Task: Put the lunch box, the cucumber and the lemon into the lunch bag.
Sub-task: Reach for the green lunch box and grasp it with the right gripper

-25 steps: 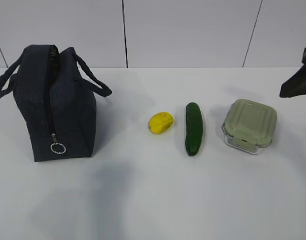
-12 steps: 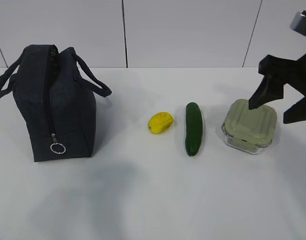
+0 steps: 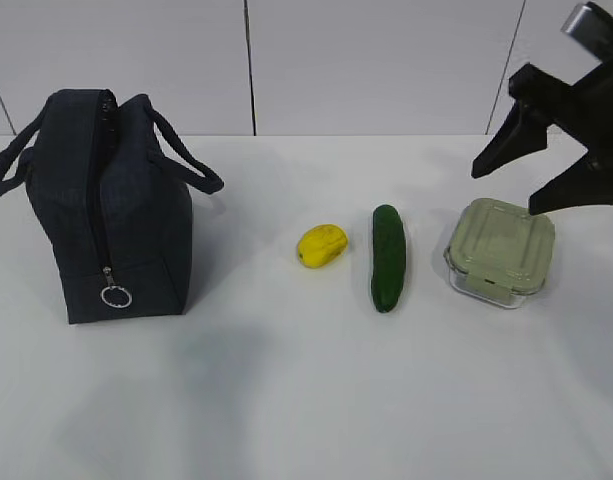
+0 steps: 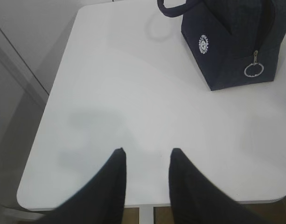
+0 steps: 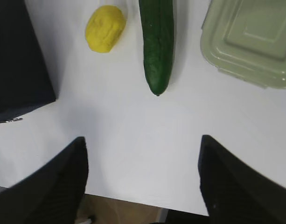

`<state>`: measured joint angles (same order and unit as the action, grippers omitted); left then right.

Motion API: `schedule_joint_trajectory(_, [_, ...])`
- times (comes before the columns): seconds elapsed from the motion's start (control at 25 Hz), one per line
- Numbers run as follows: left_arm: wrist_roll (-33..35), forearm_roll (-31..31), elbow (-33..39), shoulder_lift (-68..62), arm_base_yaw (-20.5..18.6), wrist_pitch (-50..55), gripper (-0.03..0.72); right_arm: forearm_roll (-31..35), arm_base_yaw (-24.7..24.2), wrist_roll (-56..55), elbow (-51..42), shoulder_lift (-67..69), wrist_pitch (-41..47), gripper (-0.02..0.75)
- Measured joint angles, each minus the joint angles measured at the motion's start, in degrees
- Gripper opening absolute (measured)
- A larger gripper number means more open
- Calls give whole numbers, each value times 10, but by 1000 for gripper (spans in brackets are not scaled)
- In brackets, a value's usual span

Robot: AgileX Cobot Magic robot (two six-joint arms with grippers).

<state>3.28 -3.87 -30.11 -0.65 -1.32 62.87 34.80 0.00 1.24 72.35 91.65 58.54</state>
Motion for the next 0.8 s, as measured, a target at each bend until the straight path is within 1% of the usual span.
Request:
schedule_joint_trajectory(0.08, [0, 0, 0, 0, 0, 0, 226, 30, -25, 40, 0, 1, 7, 547])
schedule_joint_trajectory(0.16, [0, 0, 0, 0, 0, 0, 226, 46, -51, 67, 0, 1, 14, 547])
schedule_joint_trajectory(0.4, [0, 1, 0, 0, 0, 0, 226, 51, -108, 128, 0, 2, 26, 547])
schedule_joint_trajectory(0.56, [0, 1, 0, 0, 0, 0, 225, 53, -140, 149, 1, 17, 36, 547])
schedule_joint_trajectory(0.8, [0, 1, 0, 0, 0, 0, 226, 80, -174, 206, 1, 66, 83, 547])
